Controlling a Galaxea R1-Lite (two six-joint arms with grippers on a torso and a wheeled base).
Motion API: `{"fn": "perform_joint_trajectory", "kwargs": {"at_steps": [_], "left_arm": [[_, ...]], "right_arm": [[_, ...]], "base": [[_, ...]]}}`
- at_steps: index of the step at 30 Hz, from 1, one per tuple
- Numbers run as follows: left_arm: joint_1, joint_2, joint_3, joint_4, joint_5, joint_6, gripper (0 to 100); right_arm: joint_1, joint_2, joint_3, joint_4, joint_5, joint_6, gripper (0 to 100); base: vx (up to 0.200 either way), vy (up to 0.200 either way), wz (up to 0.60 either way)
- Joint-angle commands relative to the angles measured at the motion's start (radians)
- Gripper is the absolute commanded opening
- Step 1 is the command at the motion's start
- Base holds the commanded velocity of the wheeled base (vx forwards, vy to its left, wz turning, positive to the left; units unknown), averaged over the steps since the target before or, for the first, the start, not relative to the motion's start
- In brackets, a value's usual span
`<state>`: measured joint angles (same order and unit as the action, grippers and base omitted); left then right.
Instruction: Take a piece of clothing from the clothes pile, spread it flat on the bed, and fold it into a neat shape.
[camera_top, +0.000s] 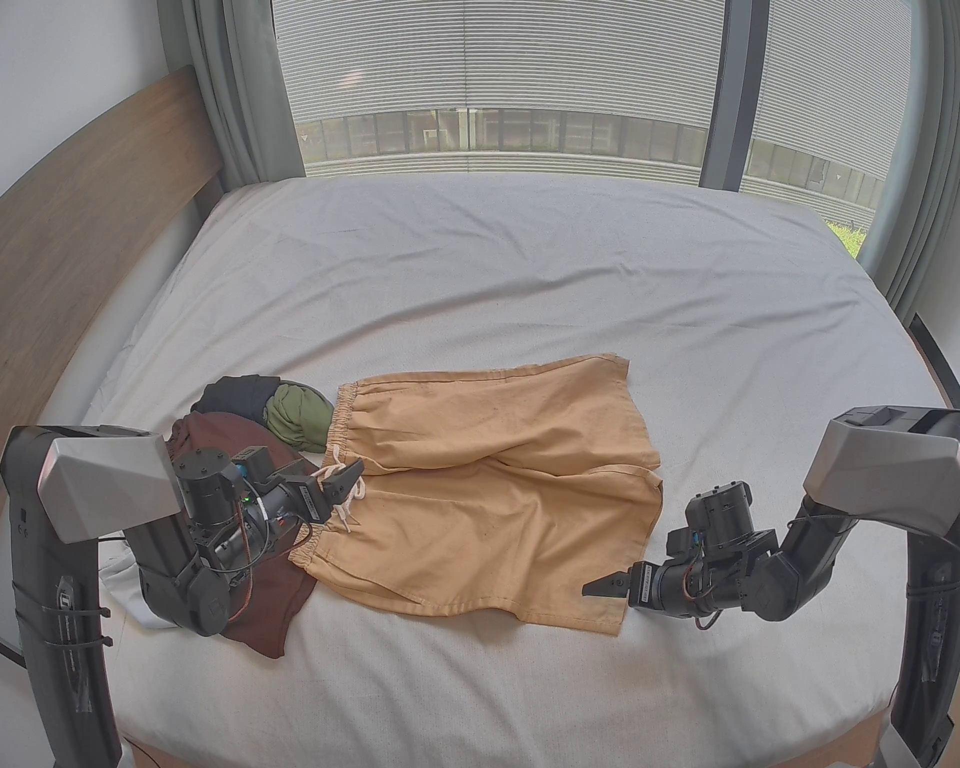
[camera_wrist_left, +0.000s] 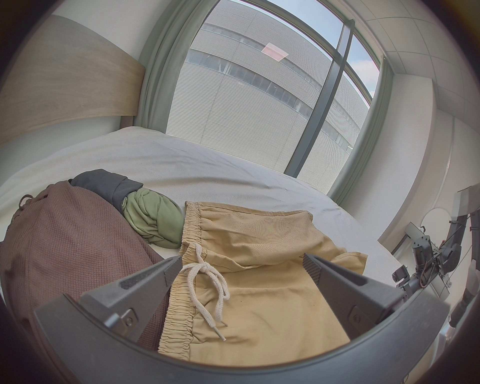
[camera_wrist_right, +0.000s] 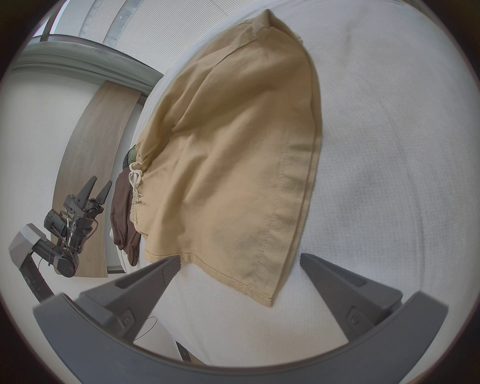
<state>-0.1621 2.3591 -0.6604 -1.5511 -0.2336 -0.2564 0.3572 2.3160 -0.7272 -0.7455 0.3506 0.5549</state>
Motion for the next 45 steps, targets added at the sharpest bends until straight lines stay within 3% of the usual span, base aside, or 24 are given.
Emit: {"fn": "perform_joint_trajectory", "kwargs": {"at_steps": [1,6,21,38,45], "left_arm": [[0.000,0.003,-0.001,-0.001,0.002,0.000,100],[0.001,0.002,-0.001,-0.001,0.002,0.000,100],[0.000,0.002,-0.001,-0.001,0.002,0.000,100],[0.000,-0.001,0.001,-0.001,0.004,0.000,100],[0.000,-0.001,0.001,-0.001,0.004,0.000,100]], "right_arm": [[0.023,0.008,-0.001,-0.008,-0.002,0.002,100],[0.032,0.031,-0.003,-0.008,-0.030,0.005,100],[0.052,0.031,0.000,-0.011,-0.029,0.020,100],[0.068,0.031,0.005,-0.089,-0.030,0.125,100],[0.068,0.031,0.011,-0.086,-0.032,0.126,100]], "base": [[0.000,0.000,0.00],[0.000,0.000,0.00],[0.000,0.000,0.00],[0.000,0.000,0.00],[0.000,0.000,0.00]]}}
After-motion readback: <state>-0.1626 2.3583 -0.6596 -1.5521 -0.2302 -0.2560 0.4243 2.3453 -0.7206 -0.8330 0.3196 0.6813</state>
